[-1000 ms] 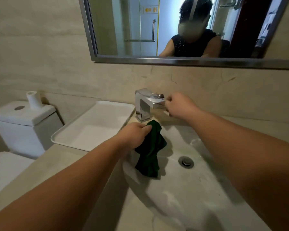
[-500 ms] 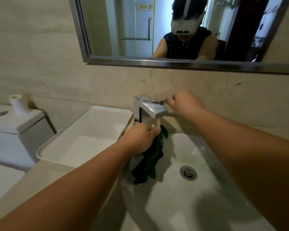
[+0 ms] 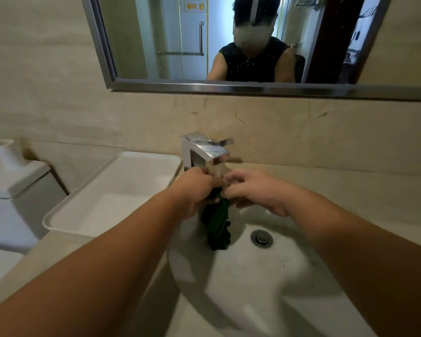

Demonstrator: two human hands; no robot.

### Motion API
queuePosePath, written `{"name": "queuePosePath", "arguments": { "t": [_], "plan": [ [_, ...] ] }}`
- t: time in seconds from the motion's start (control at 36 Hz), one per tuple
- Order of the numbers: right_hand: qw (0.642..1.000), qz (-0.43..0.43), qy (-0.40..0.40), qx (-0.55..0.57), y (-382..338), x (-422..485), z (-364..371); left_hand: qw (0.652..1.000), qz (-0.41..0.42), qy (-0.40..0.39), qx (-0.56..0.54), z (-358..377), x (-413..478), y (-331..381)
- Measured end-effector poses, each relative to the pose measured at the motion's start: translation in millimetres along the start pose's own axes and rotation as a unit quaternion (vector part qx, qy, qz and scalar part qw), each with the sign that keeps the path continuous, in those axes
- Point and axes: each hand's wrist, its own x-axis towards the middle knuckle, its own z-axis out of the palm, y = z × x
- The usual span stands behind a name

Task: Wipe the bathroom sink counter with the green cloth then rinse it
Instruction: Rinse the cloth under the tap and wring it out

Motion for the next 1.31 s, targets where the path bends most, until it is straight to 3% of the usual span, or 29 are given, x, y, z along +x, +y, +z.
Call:
{"name": "queuePosePath", "arguments": {
  "t": [0.11,0.22,0.31,0.42,0.5,0.72,0.86,1.06,1.17,1.31],
  "plan": [
    [0.999,-0.011,0.044,-0.029,5,-11,4,0.991,0.007,-0.040,-0.131,1,0,1],
    [0.986,-0.036,0.128,-0.100,7,-13,8,0.991,0.026,-0.022,-0.131,3,-3,2],
    [0.971,-0.072,0.144,-0.175,4,-17,11,0.992,0.043,-0.007,-0.121,4,-2,0],
    [0.965,-0.092,0.124,-0.210,-1,-27,5,0.997,0.054,0.023,-0.058,4,-8,-2],
    [0.975,-0.081,0.126,-0.162,-2,-33,-2,0.998,0.059,0.021,-0.019,3,-15,1],
    [0.988,-0.069,0.133,-0.038,-14,-51,-8,0.988,0.074,-0.099,0.088,-4,-53,19],
    [0.983,-0.086,0.154,-0.049,-35,-64,-15,0.968,0.100,-0.042,0.224,1,-65,27],
    [0.967,-0.070,0.205,-0.138,-41,-88,-38,0.973,0.102,0.031,0.205,-1,-77,42],
    [0.947,0.030,0.134,-0.291,-38,-99,-46,0.978,0.112,0.015,0.176,5,-85,49],
    [0.982,-0.012,0.091,-0.168,-48,-96,-29,0.979,0.134,-0.015,0.153,17,-84,51]
  ]
}}
